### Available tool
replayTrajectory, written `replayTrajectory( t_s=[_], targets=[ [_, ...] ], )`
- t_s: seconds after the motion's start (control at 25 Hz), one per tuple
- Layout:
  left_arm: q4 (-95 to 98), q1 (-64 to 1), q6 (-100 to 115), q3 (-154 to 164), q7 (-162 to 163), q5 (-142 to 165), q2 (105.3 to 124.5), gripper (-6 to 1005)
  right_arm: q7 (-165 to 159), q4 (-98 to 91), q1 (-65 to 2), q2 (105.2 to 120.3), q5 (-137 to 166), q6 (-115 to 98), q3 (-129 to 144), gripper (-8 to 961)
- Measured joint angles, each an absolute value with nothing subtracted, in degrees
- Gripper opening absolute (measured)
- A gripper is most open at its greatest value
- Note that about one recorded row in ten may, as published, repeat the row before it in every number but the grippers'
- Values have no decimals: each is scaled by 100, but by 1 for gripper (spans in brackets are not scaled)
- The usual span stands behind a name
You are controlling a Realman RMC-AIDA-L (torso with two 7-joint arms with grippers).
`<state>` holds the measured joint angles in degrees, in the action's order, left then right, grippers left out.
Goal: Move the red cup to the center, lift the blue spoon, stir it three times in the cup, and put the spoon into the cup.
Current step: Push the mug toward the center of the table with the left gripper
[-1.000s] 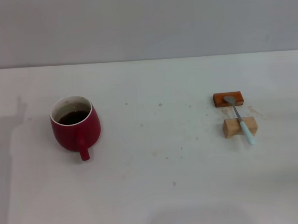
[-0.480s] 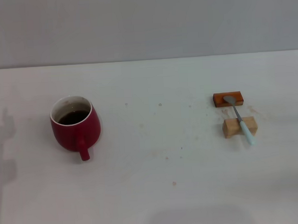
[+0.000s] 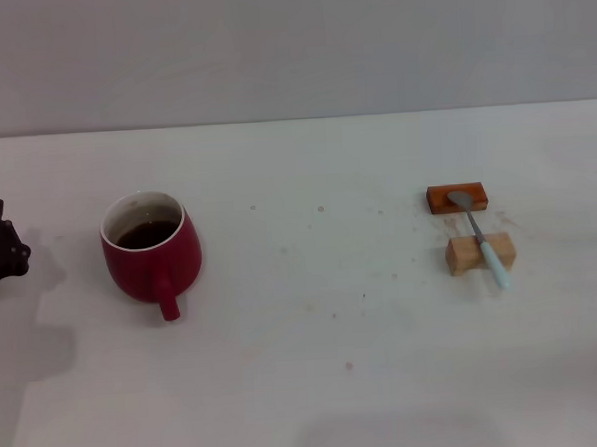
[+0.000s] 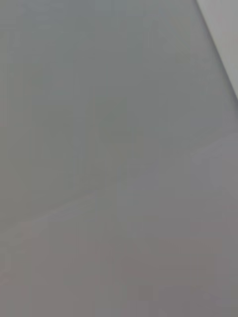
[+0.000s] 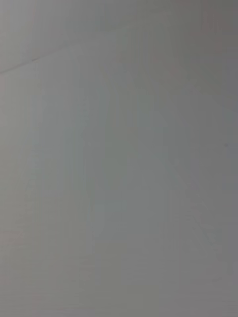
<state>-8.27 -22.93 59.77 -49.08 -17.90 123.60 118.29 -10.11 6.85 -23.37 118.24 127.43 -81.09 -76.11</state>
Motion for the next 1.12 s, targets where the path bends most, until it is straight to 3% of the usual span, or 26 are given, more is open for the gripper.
replayTrajectory(
  t_s=[0.24, 1.12],
  targets=[
    [-826, -2346, 5815, -4578, -2198, 12358, 11823, -2, -1011, 691, -2338, 11821, 12743, -8115, -7611, 725],
    [-1110, -2648, 5387, -3832, -3218, 12504, 11865, -1, -1011, 685, -2338, 11821, 12744, -8112, -7611, 725]
  ],
)
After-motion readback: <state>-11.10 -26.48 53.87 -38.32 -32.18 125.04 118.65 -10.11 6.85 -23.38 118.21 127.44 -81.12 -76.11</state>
